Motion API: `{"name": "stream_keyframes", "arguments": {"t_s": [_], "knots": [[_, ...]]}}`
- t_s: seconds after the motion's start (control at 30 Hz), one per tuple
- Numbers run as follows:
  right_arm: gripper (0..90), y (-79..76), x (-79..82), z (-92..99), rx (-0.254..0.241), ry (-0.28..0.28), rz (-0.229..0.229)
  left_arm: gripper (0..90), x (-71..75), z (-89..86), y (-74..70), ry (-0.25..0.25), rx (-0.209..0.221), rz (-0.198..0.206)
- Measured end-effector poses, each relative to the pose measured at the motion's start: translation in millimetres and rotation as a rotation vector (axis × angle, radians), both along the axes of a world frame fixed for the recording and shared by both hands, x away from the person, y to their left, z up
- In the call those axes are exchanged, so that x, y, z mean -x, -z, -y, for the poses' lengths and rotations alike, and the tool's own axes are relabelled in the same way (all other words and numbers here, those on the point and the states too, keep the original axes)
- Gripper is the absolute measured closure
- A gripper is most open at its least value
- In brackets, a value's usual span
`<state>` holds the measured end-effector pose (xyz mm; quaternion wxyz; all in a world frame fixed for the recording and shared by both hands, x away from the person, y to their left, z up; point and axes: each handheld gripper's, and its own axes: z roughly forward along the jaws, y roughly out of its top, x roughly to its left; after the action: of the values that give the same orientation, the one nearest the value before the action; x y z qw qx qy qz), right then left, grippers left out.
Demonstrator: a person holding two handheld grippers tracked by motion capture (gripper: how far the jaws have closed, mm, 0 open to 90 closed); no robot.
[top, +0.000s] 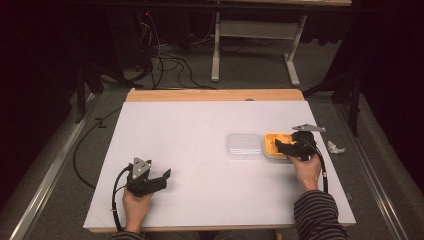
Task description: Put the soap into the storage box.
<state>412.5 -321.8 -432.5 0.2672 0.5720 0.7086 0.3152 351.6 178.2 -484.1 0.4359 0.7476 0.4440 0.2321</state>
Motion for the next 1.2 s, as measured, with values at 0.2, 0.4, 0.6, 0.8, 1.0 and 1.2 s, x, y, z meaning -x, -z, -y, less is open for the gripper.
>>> {"name": "stream_keyframes", "arguments": {"t_s": [0.2,0.4,0.6,0.8,1.0,1.2], "knots": [[22.2,-5.9,4.8,1.4,-0.018,-0.002,0.032,19.6,0.1,0.0,0.0,0.000,0.000,0.000],[19.7,-12.6,11.2,1.7,-0.039,0.004,0.066,19.5,0.2,0.4,0.0,-0.004,0.000,0.004],[15.1,-14.5,14.9,2.5,-0.034,-0.007,0.038,19.6,0.3,0.1,-0.1,-0.003,-0.003,0.003],[14.1,-18.5,22.3,3.3,-0.070,-0.019,0.047,19.6,0.4,0.4,0.0,-0.004,-0.001,0.004],[13.2,-22.9,30.3,3.5,-0.078,-0.015,0.076,19.6,0.4,0.7,0.1,-0.006,0.000,0.005],[11.5,-22.6,35.4,5.1,-0.079,-0.003,0.084,19.6,0.3,0.6,0.0,-0.004,-0.002,0.003]]}}
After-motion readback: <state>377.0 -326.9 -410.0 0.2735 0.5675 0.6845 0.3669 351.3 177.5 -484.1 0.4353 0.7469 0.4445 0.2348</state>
